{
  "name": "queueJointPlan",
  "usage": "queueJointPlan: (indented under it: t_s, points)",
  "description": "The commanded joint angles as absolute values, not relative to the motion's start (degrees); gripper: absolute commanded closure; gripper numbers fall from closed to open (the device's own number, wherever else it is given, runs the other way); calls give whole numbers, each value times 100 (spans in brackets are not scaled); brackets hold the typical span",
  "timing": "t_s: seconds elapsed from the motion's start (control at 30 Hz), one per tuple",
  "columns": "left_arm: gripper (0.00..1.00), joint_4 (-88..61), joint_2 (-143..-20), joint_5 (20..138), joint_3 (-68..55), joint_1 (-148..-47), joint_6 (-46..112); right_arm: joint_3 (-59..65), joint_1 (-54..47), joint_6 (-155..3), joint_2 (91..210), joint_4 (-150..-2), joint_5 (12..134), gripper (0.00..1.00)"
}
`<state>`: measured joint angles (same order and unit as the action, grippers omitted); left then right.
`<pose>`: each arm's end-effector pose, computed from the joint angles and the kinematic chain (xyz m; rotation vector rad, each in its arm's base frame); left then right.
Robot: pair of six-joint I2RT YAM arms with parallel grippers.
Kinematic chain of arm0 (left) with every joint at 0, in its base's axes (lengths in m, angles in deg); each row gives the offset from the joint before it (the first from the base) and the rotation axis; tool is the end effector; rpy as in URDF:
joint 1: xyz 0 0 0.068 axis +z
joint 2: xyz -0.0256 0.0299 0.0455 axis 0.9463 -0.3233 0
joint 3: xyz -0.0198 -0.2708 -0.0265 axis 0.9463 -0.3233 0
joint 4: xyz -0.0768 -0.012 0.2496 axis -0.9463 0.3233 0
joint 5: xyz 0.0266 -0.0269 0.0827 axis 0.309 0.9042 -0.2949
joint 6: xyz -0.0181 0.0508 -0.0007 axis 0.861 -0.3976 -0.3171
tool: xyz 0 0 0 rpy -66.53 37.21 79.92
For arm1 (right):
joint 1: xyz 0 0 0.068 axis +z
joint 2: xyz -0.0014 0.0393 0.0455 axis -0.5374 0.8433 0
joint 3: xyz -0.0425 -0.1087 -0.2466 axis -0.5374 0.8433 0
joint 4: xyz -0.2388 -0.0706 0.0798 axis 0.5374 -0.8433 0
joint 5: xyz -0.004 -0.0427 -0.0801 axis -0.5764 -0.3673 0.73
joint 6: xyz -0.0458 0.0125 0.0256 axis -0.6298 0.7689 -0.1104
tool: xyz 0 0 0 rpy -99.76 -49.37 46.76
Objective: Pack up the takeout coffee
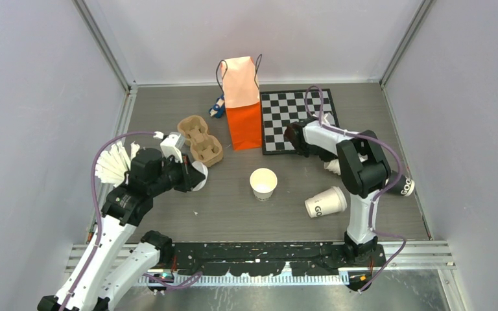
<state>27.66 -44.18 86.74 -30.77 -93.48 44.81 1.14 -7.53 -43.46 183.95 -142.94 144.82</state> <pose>0.1246 -0.0619 0.3235 0.1589 2.1570 -0.7667 0.3210 0.1142 0.1658 0.1065 2.3702 -1.4178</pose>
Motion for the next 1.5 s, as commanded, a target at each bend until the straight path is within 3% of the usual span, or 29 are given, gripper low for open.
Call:
queueJointPlan:
  t_s: [0.0, 0.1, 0.27, 0.83, 1.47]
  points:
    - [100, 2525, -4409, 8735, -3057, -9320, 4374, 196, -811, -4301, 17647, -13887, 14207, 68]
    - [100, 2523, -4409, 8725, -3057, -9320, 4374, 228, -819, -4431, 17396, -13854, 14092, 76]
    - [100, 2530, -4387, 8684, -3064, -9320, 4374, 227, -825, -4667, 16888, -13800, 13657, 80]
    - [100, 2549, -4348, 8578, -3065, -9320, 4374, 100, -1507, -5337, 14488, -13363, 11819, 80]
    - [100, 2571, -4317, 8484, -3065, -9320, 4354, 124, -4307, -5738, 13757, -12929, 8610, 81]
